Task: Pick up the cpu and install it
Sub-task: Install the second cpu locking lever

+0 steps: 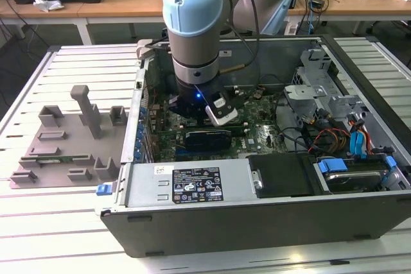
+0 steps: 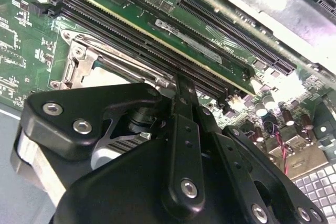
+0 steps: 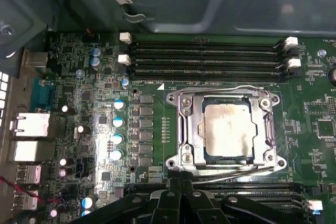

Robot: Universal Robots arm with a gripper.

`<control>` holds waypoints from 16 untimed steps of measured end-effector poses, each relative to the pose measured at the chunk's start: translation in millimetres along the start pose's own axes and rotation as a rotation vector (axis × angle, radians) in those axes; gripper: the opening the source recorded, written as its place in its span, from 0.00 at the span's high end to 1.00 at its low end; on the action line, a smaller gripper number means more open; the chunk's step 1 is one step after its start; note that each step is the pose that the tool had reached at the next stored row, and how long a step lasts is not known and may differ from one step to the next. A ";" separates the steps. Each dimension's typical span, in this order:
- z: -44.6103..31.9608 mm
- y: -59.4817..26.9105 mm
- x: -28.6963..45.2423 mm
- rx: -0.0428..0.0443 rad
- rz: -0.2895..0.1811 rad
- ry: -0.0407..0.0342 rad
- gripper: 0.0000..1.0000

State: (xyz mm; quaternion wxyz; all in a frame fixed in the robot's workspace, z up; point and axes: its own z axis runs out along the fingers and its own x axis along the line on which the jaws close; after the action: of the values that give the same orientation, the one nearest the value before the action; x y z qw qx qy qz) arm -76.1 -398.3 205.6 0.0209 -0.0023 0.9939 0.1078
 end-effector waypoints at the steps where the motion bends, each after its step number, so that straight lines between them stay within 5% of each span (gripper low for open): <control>1: -0.1 -0.4 0.0 -0.0008 0.000 0.0000 0.89; 4: -0.1 -0.7 0.0 -0.0099 0.000 0.0000 0.89; 7: 1.2 -0.9 0.1 -0.0487 0.002 -0.0004 0.89; 8: 2.4 -1.1 0.1 -0.0532 0.002 -0.0007 0.89; 16: 6.1 -2.0 0.3 -0.0627 0.003 -0.0002 0.89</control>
State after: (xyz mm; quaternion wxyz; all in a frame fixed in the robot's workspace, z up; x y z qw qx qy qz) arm -76.0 -399.0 199.2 0.0208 -0.0016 0.9901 0.1390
